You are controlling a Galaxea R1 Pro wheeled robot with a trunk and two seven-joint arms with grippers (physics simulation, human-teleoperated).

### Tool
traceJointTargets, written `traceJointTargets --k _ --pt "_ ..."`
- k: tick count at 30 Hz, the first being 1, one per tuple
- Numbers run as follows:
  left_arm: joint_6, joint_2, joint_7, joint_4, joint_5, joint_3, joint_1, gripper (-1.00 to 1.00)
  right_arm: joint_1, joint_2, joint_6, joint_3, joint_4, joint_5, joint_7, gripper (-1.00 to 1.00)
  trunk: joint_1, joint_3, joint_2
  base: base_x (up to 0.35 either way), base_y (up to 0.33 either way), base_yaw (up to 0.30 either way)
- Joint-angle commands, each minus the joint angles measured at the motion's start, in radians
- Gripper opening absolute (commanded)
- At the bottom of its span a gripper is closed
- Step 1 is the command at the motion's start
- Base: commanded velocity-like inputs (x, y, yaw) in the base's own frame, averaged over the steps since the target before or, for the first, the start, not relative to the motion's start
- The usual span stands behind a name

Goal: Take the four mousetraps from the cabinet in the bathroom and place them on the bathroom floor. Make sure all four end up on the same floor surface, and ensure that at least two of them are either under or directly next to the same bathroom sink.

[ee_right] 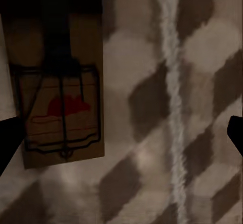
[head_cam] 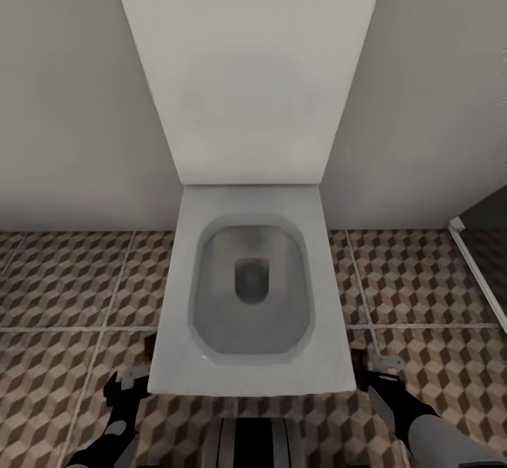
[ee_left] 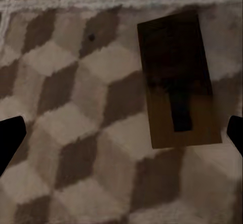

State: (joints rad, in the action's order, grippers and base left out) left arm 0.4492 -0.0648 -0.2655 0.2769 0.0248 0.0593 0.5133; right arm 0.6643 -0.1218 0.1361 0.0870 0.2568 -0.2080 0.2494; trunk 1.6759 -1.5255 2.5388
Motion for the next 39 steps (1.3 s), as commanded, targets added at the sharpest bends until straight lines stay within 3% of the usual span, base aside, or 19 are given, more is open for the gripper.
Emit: traceJointTargets --k 1,39 --pt "0.003 0.0 0.0 -0.001 0.003 0.004 0.0 1.0 0.0 -0.001 0.007 0.008 0.002 -0.008 0.006 1.0 -0.001 0.0 0.0 -0.326 0.0 0.0" --pt "0.001 0.0 0.002 -0.007 0.0 0.007 0.0 1.0 0.0 0.003 0.005 0.01 0.002 -0.008 0.006 1.0 -0.001 0.0 0.0 -0.344 0.0 0.0"
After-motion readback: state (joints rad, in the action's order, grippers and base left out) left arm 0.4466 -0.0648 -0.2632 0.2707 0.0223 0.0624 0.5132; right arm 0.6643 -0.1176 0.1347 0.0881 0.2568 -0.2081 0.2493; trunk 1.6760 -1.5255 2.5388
